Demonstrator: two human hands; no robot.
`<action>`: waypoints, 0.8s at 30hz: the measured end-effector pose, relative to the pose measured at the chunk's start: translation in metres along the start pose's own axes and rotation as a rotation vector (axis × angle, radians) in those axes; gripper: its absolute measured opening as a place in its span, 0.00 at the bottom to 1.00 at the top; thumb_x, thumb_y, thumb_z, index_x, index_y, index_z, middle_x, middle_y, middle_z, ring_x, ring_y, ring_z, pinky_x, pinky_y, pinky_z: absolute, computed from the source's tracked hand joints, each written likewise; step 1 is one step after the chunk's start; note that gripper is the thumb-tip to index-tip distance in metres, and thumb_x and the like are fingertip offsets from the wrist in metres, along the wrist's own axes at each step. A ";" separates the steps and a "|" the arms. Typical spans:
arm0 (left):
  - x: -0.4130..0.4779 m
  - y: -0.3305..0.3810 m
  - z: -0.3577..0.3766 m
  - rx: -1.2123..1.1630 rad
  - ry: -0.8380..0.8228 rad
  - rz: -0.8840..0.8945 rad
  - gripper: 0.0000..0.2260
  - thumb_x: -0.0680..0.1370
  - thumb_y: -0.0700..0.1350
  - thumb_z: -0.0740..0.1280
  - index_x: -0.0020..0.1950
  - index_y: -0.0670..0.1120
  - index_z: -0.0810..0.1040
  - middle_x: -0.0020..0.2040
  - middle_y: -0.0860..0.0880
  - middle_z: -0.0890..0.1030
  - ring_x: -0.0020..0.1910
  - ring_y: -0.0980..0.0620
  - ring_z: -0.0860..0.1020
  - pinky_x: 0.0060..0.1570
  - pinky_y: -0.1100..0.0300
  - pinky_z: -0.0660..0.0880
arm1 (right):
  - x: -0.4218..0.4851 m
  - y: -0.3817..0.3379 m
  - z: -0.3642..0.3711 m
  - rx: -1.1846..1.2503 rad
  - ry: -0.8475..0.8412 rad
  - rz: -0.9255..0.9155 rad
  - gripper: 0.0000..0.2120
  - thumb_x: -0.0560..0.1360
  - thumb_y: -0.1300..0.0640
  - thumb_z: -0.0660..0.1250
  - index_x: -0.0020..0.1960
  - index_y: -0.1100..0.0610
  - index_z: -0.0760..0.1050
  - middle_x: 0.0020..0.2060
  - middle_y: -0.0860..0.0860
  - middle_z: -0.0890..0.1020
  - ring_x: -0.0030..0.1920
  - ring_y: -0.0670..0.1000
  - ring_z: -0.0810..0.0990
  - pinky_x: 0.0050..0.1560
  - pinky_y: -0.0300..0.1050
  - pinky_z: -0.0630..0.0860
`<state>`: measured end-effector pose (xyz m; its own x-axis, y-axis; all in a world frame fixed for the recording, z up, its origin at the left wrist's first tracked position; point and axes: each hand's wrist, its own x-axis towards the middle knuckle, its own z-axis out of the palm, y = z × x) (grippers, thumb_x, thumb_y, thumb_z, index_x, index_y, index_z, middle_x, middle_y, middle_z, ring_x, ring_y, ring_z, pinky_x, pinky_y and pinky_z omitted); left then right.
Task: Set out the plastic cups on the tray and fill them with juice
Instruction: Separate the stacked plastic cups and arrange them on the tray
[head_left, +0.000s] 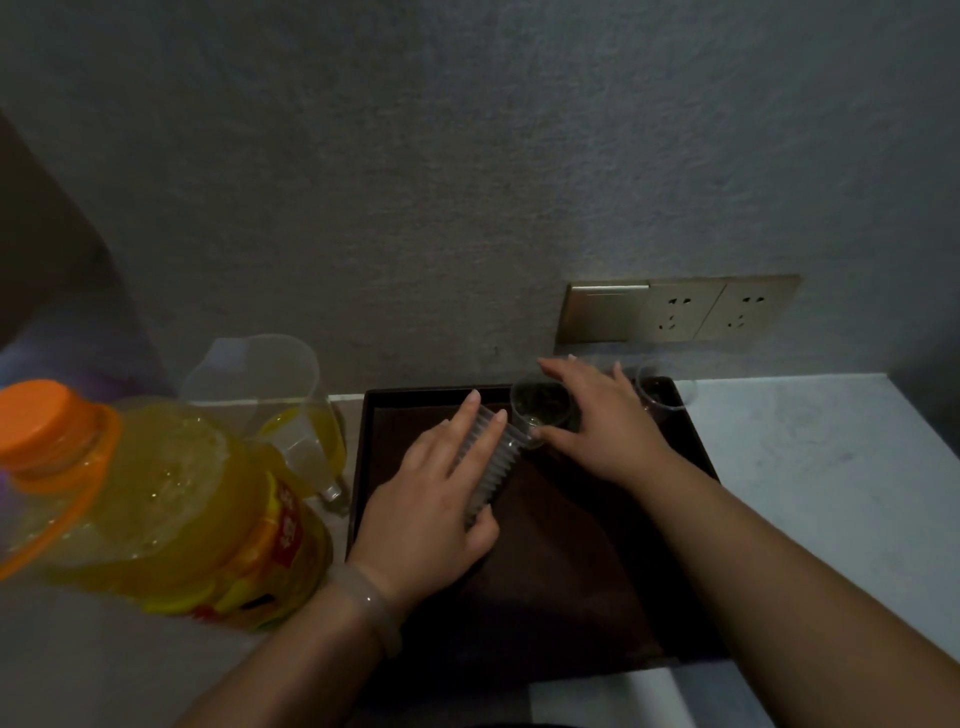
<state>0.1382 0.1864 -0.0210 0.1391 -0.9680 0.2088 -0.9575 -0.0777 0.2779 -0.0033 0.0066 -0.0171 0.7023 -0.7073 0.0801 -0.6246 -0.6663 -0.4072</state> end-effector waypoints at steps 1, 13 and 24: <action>0.000 -0.001 0.001 -0.006 -0.006 0.001 0.40 0.70 0.55 0.65 0.77 0.57 0.46 0.78 0.53 0.49 0.69 0.48 0.65 0.38 0.58 0.80 | 0.000 0.001 0.002 -0.013 -0.006 0.000 0.38 0.71 0.43 0.71 0.76 0.45 0.57 0.74 0.50 0.65 0.76 0.47 0.56 0.75 0.55 0.40; -0.001 0.000 0.002 0.004 -0.013 0.000 0.39 0.72 0.56 0.63 0.77 0.59 0.43 0.78 0.54 0.45 0.71 0.49 0.62 0.41 0.60 0.79 | 0.002 0.000 0.001 0.053 0.014 0.005 0.36 0.72 0.46 0.71 0.75 0.46 0.59 0.73 0.49 0.67 0.75 0.46 0.58 0.75 0.54 0.40; -0.004 0.001 -0.001 0.024 -0.002 -0.013 0.39 0.70 0.55 0.64 0.78 0.56 0.48 0.79 0.51 0.51 0.68 0.48 0.67 0.38 0.62 0.79 | 0.003 -0.003 0.004 0.019 0.003 -0.020 0.36 0.72 0.45 0.71 0.75 0.47 0.60 0.73 0.48 0.67 0.75 0.46 0.57 0.76 0.55 0.41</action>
<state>0.1370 0.1908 -0.0202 0.1510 -0.9673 0.2037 -0.9614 -0.0957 0.2581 0.0022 0.0071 -0.0189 0.7134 -0.6948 0.0914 -0.6039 -0.6757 -0.4228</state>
